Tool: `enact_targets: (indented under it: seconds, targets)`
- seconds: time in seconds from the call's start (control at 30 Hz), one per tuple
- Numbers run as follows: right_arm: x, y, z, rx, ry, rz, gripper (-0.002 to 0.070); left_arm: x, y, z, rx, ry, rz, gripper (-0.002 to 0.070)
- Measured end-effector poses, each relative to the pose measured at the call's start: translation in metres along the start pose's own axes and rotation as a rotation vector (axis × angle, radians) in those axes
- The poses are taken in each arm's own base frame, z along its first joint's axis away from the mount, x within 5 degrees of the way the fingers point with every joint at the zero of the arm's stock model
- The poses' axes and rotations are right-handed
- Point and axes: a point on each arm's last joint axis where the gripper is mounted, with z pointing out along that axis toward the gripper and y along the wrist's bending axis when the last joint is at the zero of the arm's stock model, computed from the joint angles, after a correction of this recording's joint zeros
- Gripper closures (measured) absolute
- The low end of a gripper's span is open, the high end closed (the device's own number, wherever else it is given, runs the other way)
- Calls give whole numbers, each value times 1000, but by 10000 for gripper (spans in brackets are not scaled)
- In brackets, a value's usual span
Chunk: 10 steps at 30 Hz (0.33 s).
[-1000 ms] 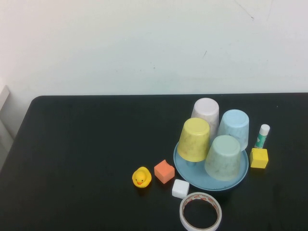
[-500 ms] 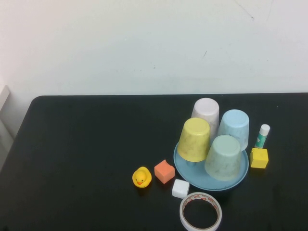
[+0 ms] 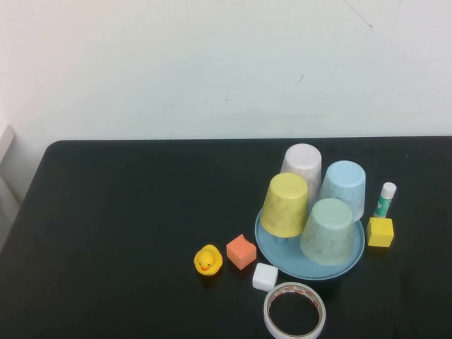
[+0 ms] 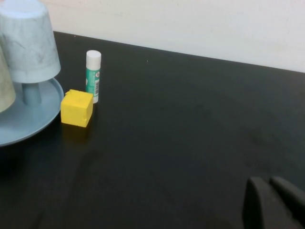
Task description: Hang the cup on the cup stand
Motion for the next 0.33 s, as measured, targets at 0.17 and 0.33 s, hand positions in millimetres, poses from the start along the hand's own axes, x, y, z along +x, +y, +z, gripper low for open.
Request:
enact_targets:
  seconds: [0.17,0.33]
  targets:
    - [0,0,0,0,0,0,678,1,0,0,1,8,9,676]
    - [0,0,0,0,0,0,678,4,-1,0,8,44,79,676]
